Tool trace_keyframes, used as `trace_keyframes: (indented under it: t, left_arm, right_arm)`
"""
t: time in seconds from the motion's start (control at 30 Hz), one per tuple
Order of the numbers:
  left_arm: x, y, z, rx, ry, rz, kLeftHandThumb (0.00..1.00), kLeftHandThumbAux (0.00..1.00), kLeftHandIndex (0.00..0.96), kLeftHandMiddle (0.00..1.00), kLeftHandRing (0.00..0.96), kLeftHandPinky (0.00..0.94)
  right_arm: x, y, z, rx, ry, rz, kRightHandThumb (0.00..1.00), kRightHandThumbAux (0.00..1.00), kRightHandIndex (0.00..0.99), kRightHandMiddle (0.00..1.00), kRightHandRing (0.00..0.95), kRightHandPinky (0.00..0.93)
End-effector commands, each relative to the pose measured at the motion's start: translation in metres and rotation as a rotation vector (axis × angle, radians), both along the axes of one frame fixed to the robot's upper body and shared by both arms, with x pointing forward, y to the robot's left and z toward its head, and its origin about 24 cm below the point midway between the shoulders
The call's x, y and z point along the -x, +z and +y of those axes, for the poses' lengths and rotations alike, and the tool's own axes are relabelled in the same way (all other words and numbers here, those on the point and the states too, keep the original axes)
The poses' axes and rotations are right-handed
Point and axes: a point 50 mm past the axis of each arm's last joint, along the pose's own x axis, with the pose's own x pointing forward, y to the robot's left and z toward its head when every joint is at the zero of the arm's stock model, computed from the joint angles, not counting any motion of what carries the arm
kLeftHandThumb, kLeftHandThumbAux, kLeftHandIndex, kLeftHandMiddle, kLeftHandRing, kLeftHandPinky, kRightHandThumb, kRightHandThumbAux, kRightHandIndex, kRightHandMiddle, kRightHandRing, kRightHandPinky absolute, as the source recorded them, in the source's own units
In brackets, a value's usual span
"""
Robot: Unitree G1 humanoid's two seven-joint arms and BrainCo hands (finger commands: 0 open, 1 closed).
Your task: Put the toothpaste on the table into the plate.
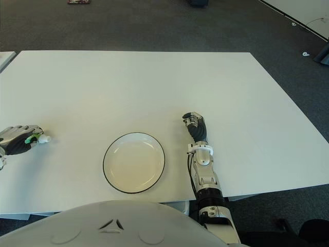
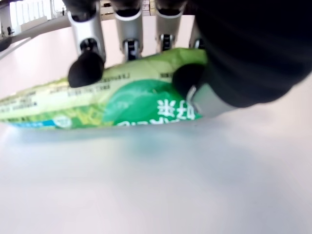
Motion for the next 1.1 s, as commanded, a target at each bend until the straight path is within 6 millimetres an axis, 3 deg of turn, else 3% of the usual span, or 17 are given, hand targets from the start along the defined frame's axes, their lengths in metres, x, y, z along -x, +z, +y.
trace_keyframes:
  t: [0.03,0.63,0.83,1.1]
  left_arm:
    - [0.013,-0.016,-0.006,0.026,0.012,0.097,0.716,0.704,0.443,0.806,0.796,0.802]
    - [-0.005,-0.006,-0.011,0.178,0.146,-0.058,0.718,0.707,0.443,0.813,0.81,0.791]
    - [-0.016,0.007,-0.014,0.259,0.19,-0.148,0.718,0.708,0.443,0.815,0.812,0.793]
    - [-0.028,0.039,-0.029,0.357,0.193,-0.268,0.715,0.709,0.443,0.823,0.817,0.796]
  right_arm:
    - [0.0,-0.001,0.0,-0.012,-0.005,0.001,0.708,0.728,0.421,0.442,0.43,0.445]
    - [0.001,-0.001,0.0,-0.005,-0.002,0.009,0.707,0.729,0.42,0.436,0.424,0.442]
    - [0.001,-0.001,0.0,-0.006,-0.003,0.007,0.706,0.729,0.419,0.432,0.422,0.439]
    - [0.002,-0.001,0.001,-0.003,-0.004,0.002,0.707,0.729,0.419,0.432,0.421,0.441]
